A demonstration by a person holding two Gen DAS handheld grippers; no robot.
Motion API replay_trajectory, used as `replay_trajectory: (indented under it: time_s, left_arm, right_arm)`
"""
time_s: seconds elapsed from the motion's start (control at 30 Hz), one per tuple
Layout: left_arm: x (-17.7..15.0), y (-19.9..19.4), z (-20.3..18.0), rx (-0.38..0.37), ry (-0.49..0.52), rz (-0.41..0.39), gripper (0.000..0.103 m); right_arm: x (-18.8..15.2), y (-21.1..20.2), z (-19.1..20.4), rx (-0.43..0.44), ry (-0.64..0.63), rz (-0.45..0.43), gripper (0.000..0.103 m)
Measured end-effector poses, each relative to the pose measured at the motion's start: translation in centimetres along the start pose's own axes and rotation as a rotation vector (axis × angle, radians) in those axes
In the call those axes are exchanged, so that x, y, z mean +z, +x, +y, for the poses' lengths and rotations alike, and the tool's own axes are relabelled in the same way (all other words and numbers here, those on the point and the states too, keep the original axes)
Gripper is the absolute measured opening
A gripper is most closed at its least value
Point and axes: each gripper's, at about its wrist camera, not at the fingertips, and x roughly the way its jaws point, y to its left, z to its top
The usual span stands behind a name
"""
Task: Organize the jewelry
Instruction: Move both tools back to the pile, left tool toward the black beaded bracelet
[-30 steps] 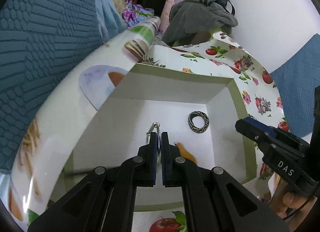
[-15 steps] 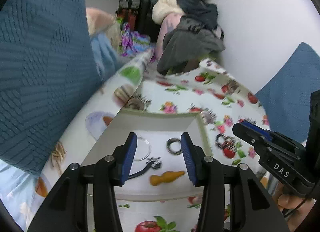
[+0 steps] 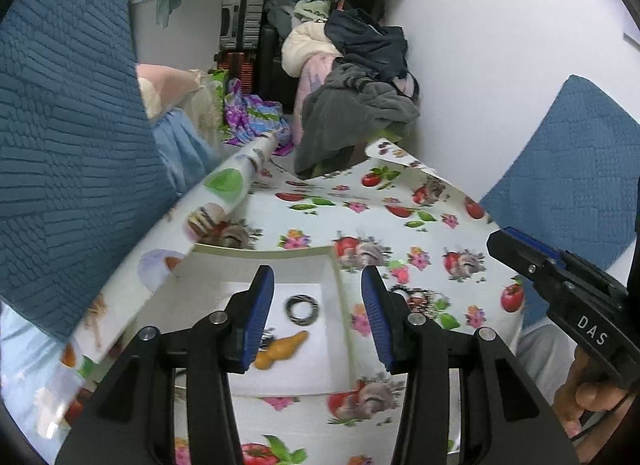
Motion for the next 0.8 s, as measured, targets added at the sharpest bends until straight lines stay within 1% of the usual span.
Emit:
replay_trajectory:
  time_s: [0.17,0.3,0.47,0.6,0.63,0.7,0.8]
  left_arm:
    - [-0.6,1.2,-2.5,-0.034,-0.002,0.014,0.046]
    - [-1.3,2.8,-4.7,-0.085,-0.007,0.033,0.046]
    - [-2.2,5.8,-7.1,-0.154,-0.014,0.087,0.046]
    - [-2.1,8.8,-8.0,-0.194,-0.023,0.133,0.046]
    - [-2.0,9.5,-8.1,-0.202,-0.031,0.148,0.044]
    - [-1.5,11.3,-8.4,-0.223,-0.043,0.182,0.043]
    - [-0.4,13.9,-8.8,-0.232,-0.044,0.224,0.043]
  right_arm:
    - [-1.2,-0.9,-3.3,-0.023,0.013,0.008,0.019]
    - [-2.6,-1.3,-5.9,-0.043,0.015,0.011,0.019]
    - [-5.0,-0.5,-9.1,-0.043,0.018,0.039,0.02]
    - [-6.7,1.6,-11.2,-0.026,0.009,0.068,0.02]
    - [-6.9,2.3,-11.7,-0.024,0.011,0.08,0.02]
    - [-7.4,4.1,-12.7,-0.001,0.016,0.103,0.02]
    - [-7.7,6.9,-14.2,0.024,0.026,0.138,0.022]
